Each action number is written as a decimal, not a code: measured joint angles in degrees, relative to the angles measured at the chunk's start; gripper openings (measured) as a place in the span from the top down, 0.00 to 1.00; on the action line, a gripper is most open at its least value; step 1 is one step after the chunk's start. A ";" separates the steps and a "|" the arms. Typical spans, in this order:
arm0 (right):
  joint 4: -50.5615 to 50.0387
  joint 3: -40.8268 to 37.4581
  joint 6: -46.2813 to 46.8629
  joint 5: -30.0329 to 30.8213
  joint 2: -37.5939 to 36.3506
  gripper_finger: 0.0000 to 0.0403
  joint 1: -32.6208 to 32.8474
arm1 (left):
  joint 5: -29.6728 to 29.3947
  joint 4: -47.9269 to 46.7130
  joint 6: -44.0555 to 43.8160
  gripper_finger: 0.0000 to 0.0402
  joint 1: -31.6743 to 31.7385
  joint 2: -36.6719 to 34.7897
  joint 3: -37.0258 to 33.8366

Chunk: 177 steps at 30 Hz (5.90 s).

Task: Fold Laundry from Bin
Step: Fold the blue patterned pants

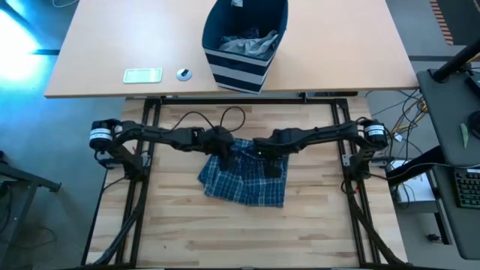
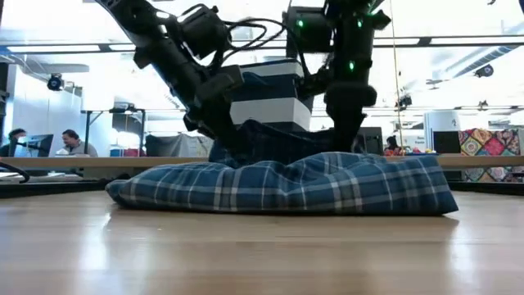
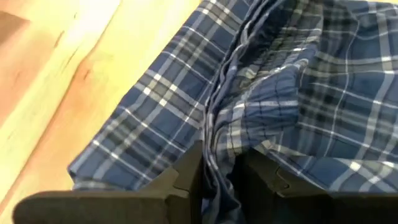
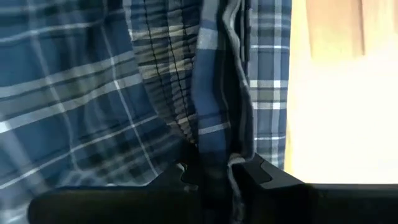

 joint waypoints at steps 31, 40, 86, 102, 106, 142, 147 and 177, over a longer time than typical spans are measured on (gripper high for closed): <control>-11.46 1.63 2.10 3.22 -7.21 0.53 -8.16 | 2.87 -13.11 1.59 0.40 -0.41 -2.86 6.51; -5.49 -1.38 5.31 -4.04 -9.63 0.46 -9.32 | 1.48 1.40 -0.04 0.45 -5.20 6.32 2.13; 23.77 -25.89 23.70 -2.69 -15.84 0.98 -4.60 | -6.32 5.54 -6.76 0.49 3.85 12.05 5.54; 24.32 -20.75 16.83 -1.14 -20.78 0.98 -6.62 | -9.89 -13.88 -6.38 0.52 4.13 -9.35 5.49; 26.71 -19.81 13.63 -1.04 -21.75 0.98 -10.07 | -3.37 -6.52 -6.03 0.53 4.18 -10.91 5.30; 40.49 -21.98 -0.39 -13.29 -1.35 0.98 -27.21 | -5.41 0.42 -10.19 0.53 5.09 11.84 4.56; 40.46 -21.96 0.83 -9.47 -3.66 0.98 -29.72 | -5.59 -2.50 -10.28 0.53 5.20 11.87 4.58; 42.83 -22.23 7.72 -12.09 -2.35 0.98 -33.62 | -5.91 7.15 -8.42 0.53 9.38 16.84 10.48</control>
